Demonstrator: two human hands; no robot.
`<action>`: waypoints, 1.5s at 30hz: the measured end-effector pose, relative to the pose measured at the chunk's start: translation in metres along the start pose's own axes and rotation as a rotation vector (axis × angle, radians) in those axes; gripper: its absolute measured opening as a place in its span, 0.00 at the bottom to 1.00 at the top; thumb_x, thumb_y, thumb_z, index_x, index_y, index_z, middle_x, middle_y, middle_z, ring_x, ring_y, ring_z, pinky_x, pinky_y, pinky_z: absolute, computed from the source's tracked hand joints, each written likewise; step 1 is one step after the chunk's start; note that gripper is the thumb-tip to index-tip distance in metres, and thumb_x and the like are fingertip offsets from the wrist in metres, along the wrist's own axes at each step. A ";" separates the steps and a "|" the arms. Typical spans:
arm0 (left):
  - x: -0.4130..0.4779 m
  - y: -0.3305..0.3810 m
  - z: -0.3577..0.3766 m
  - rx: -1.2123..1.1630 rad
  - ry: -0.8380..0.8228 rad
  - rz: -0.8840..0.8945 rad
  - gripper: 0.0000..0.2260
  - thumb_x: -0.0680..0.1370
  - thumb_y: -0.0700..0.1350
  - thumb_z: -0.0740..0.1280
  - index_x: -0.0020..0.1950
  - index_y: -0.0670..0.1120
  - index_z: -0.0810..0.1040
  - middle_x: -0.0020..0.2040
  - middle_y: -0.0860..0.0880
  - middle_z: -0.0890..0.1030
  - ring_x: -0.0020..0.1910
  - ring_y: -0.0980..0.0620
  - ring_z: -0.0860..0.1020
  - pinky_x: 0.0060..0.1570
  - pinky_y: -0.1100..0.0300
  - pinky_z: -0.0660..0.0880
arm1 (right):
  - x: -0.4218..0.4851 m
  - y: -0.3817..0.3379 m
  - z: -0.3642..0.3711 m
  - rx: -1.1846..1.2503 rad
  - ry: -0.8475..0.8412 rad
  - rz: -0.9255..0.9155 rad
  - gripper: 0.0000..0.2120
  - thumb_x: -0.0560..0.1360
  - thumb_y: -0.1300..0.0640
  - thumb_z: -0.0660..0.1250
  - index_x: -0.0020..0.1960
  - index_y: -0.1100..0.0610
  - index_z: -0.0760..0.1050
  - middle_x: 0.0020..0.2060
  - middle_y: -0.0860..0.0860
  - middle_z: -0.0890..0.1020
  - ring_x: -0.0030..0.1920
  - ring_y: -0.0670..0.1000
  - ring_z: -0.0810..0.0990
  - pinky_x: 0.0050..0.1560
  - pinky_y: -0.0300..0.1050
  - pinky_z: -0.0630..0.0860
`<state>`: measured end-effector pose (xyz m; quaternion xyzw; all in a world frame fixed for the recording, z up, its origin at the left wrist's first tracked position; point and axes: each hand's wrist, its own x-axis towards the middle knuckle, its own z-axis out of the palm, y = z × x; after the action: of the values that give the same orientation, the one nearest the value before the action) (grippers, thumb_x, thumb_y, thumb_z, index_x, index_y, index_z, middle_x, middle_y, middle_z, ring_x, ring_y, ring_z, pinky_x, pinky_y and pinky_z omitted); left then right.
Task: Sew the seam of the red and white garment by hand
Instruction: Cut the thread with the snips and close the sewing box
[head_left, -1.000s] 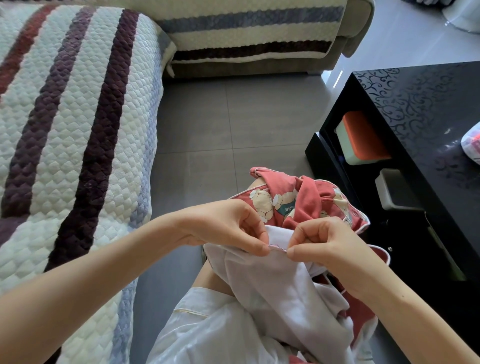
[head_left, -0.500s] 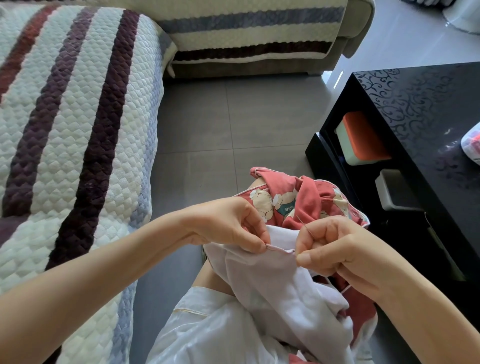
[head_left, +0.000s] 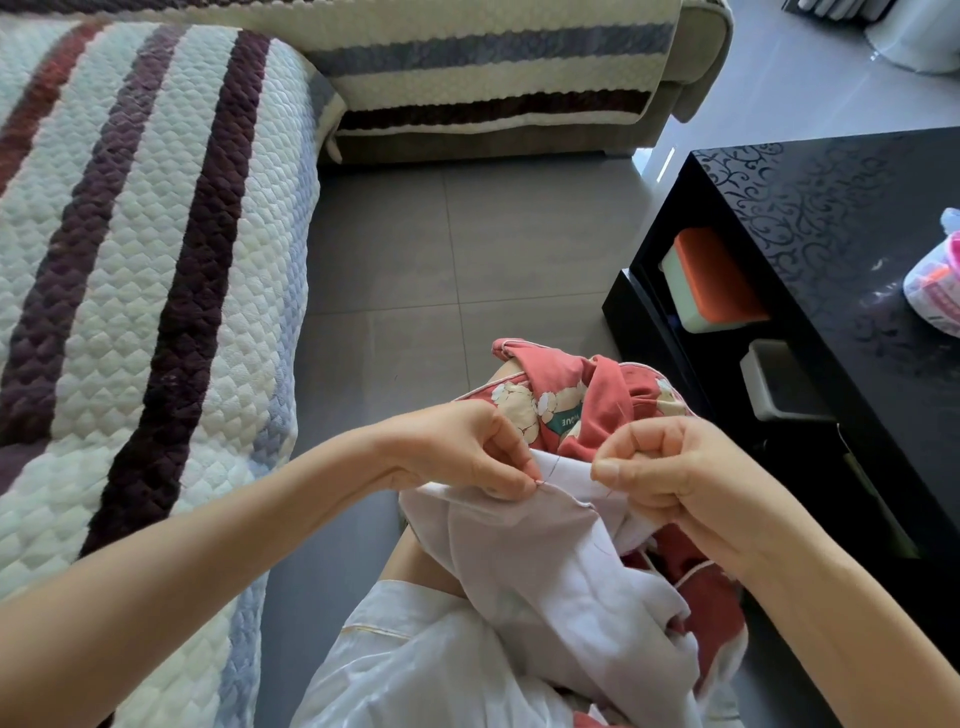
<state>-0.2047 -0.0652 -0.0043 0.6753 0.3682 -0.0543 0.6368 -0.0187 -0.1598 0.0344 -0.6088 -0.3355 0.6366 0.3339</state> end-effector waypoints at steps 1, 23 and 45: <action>0.002 0.001 -0.002 -0.002 -0.026 0.013 0.04 0.72 0.43 0.73 0.40 0.52 0.84 0.37 0.56 0.82 0.37 0.60 0.78 0.44 0.66 0.74 | 0.001 0.000 -0.004 -0.046 0.050 -0.019 0.07 0.68 0.70 0.70 0.33 0.64 0.77 0.19 0.48 0.64 0.21 0.43 0.57 0.22 0.33 0.55; 0.083 0.126 0.070 -0.370 0.085 0.369 0.05 0.74 0.42 0.69 0.49 0.45 0.83 0.44 0.47 0.84 0.49 0.50 0.80 0.60 0.55 0.75 | -0.024 0.007 -0.080 0.617 0.207 -0.260 0.12 0.81 0.60 0.55 0.40 0.59 0.70 0.22 0.47 0.67 0.21 0.43 0.63 0.23 0.34 0.63; 0.183 0.221 0.161 -0.230 -0.139 0.343 0.06 0.78 0.43 0.68 0.48 0.42 0.83 0.31 0.48 0.74 0.28 0.56 0.74 0.33 0.66 0.76 | -0.098 0.176 -0.357 -0.802 1.421 0.906 0.28 0.77 0.58 0.60 0.75 0.57 0.56 0.76 0.63 0.53 0.75 0.66 0.52 0.73 0.65 0.48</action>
<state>0.1164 -0.1137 0.0487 0.6456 0.2068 0.0507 0.7334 0.3388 -0.3317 -0.0705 -0.9980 0.0220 0.0209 -0.0546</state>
